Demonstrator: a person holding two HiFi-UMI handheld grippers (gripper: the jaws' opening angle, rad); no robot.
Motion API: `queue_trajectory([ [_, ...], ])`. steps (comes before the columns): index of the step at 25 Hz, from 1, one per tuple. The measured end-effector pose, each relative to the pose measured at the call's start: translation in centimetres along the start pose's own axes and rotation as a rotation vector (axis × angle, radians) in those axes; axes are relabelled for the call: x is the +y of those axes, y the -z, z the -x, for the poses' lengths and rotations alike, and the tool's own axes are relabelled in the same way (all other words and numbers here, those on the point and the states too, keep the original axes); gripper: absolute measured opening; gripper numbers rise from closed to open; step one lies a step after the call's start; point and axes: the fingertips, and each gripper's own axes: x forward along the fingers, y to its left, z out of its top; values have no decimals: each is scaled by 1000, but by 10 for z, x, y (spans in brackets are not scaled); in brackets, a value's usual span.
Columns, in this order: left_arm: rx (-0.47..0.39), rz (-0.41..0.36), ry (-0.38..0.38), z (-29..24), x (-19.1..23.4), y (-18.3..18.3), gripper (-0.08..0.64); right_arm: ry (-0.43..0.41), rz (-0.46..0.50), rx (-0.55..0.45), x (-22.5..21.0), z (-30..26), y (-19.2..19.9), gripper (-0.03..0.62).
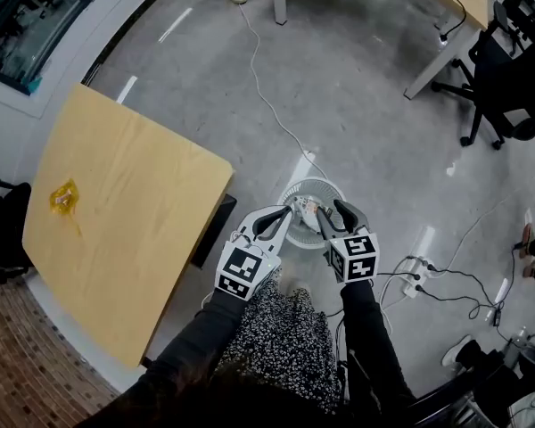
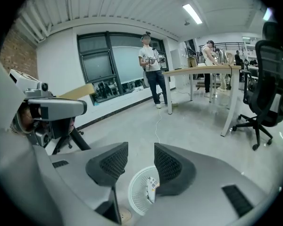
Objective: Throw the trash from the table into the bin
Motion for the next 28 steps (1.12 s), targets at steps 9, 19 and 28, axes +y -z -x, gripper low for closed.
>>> queue_trajectory([
  [9,-69,-9,-63,37,2,-62,-12,-42,114,-51,22,40,-68,20],
  [19,-149,-19,-197,107,12,-120,-12,-160,234,-145,74,79,-149,12],
  [28,-200,-23,-407,191,23,-144,-12,-342,358,-214,146,98,-205,11],
])
